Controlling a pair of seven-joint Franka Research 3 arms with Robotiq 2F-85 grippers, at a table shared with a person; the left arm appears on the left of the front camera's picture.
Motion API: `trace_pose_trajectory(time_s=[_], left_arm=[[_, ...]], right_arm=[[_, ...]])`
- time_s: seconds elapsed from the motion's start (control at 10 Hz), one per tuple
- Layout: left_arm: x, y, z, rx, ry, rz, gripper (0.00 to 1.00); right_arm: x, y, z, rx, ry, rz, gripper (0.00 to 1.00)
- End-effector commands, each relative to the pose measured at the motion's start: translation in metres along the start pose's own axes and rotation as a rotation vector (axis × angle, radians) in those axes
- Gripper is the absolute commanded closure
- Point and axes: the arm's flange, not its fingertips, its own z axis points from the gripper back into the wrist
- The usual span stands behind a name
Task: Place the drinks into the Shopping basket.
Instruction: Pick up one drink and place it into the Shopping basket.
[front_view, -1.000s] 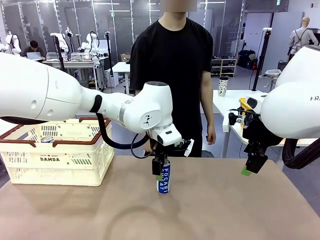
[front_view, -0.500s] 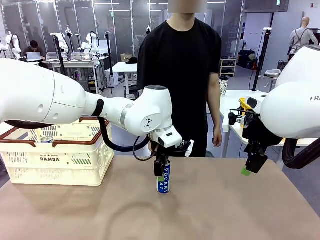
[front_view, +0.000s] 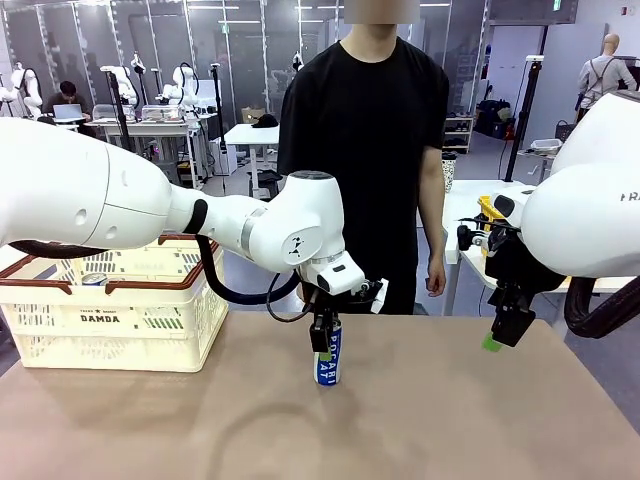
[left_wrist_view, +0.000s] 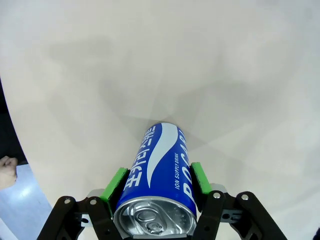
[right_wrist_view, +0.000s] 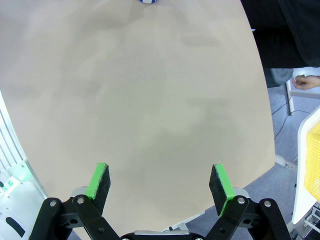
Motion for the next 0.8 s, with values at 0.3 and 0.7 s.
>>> trace_pose_trajectory(time_s=[0.3,0.7], left_arm=[[-0.004,-0.007,0.003,-0.005,-0.030,0.021,0.98],[0.008,-0.022,0.028,0.004,-0.066,0.008,0.50]], right_arm=[[-0.001,0.000,0.000,-0.003,0.007,-0.003,0.00],[-0.001,0.000,0.000,-0.003,0.007,-0.003,0.00]])
